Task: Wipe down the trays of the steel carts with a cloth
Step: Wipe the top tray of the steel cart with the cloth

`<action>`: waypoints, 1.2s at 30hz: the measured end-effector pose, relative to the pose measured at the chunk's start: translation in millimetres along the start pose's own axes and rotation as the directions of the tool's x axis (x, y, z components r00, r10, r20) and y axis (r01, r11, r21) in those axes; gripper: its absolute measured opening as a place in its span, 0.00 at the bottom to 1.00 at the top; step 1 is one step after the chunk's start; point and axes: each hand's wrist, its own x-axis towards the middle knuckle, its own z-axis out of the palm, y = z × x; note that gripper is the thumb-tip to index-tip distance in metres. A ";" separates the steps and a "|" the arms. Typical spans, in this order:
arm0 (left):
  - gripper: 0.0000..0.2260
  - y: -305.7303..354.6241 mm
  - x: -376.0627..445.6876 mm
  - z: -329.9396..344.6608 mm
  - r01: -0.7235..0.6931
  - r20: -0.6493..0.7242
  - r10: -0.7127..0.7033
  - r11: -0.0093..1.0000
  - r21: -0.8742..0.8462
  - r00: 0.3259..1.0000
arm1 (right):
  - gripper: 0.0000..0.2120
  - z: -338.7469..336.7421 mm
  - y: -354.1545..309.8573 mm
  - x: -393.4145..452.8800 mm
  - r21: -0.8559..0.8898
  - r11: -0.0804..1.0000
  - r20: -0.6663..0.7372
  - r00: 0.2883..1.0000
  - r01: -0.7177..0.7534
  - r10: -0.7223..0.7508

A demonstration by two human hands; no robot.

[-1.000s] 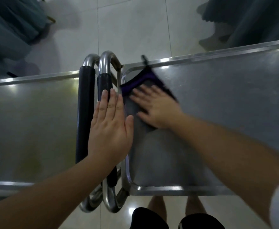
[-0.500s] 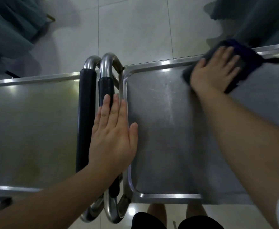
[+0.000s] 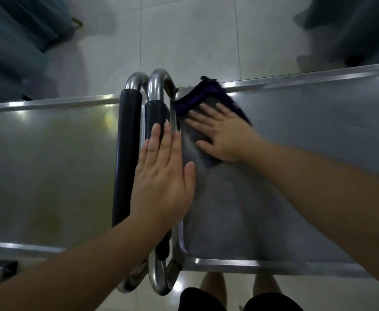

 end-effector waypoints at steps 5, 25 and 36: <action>0.30 0.9 -0.7 -0.9 0.024 0.040 -0.023 0.999 -0.022 0.999 | 0.36 -8.9 105.0 -43.1 0.179 0.699 -0.141 0.685 -0.693 0.715; 0.28 7.8 0.0 -9.7 0.005 0.026 -0.003 0.998 -0.067 1.000 | 0.33 108.4 -200.1 -182.8 0.126 0.967 -0.127 0.963 -0.221 0.237; 0.28 7.4 -0.8 -5.2 -0.038 0.022 0.037 0.998 0.046 0.999 | 0.34 100.5 -74.0 -287.5 0.004 0.890 -0.093 0.886 -0.457 0.455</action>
